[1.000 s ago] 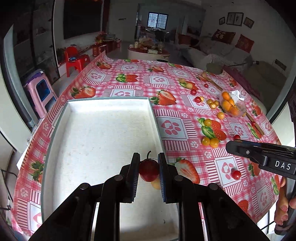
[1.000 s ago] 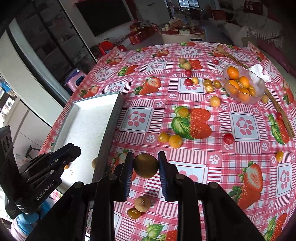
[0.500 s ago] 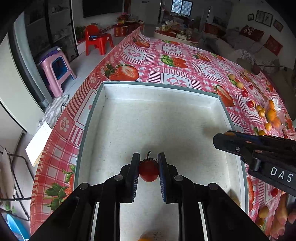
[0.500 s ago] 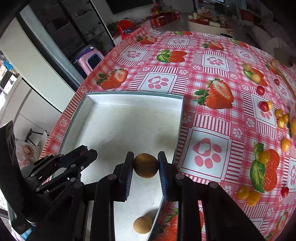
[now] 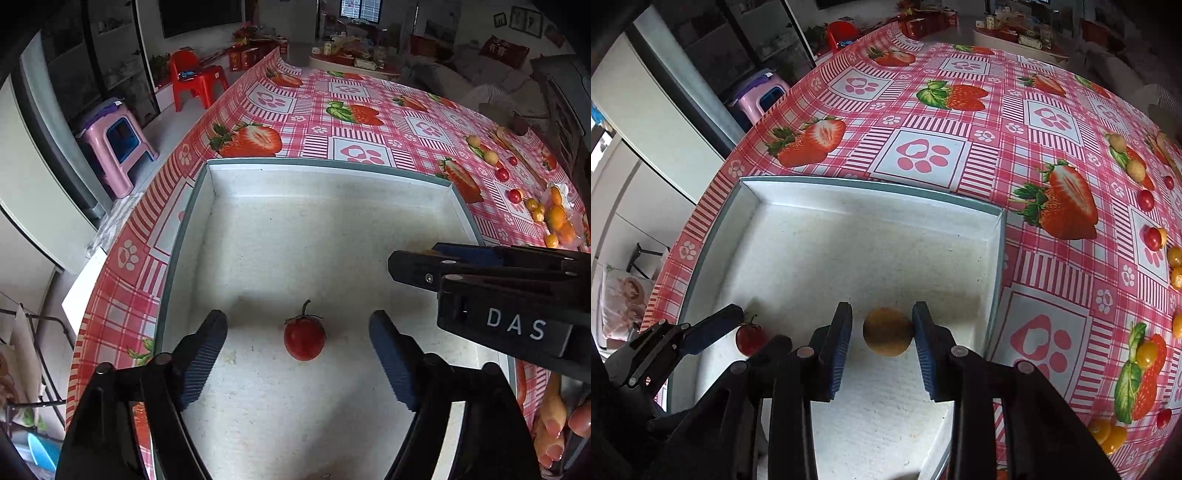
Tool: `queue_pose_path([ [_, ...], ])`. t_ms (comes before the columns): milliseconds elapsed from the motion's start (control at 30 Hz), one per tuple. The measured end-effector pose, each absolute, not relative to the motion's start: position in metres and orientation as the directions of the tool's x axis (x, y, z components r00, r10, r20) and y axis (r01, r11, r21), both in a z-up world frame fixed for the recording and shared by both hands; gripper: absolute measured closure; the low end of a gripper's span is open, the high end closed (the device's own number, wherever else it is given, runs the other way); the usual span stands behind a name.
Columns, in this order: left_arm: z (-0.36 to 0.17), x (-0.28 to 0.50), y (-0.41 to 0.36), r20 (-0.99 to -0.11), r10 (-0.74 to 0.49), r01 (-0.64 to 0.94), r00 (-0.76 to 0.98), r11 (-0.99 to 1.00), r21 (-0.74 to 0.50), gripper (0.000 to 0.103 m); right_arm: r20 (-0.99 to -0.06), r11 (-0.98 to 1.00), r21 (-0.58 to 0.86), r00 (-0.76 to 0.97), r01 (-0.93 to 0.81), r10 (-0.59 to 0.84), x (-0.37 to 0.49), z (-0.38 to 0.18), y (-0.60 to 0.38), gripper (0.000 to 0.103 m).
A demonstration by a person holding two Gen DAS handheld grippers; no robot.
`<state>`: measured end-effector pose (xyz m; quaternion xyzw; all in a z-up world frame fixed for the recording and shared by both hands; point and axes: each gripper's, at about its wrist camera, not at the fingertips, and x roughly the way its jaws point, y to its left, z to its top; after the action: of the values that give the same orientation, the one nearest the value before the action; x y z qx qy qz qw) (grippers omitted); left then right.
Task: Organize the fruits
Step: 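Carry both fruits into the white tray and open both tools, then move both open tools back over the tablecloth toward more fruits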
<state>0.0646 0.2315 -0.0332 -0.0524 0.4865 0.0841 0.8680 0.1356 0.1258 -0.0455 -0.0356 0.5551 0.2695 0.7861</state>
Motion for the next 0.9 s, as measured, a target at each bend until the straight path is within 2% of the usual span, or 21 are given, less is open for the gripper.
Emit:
queue_pose_path([
  [33,-0.032,0.064,0.231,-0.852,0.095,-0.191,0.515,0.982,-0.006,0.02,-0.886,0.851,0.258,0.24,-0.458,0.398,0.136,-0.042,0.124,0.049],
  [67,-0.032,0.063,0.231,-0.855,0.085,-0.185,0.511,0.983,-0.012,0.02,-0.88,0.85,0.266,0.246,-0.455,0.407,0.135,-0.038,0.121,0.039],
  [167,-0.028,0.06,0.232,-0.855,0.083,-0.193,0.512,0.981,-0.02,0.02,-0.854,0.843,0.291,0.274,-0.452,0.442,0.13,-0.022,0.112,0.022],
  [533,0.006,0.043,0.18,-0.818,0.037,-0.096,0.575,0.995,-0.023,0.02,-0.819,0.863,0.341,0.333,-0.373,0.467,0.106,0.008,0.038,0.022],
  [900,0.018,0.043,0.08,-0.807,-0.059,0.099,0.587,0.995,-0.001,0.02,-0.844,0.934,0.295,0.402,-0.202,0.354,0.081,-0.002,-0.086,0.022],
])
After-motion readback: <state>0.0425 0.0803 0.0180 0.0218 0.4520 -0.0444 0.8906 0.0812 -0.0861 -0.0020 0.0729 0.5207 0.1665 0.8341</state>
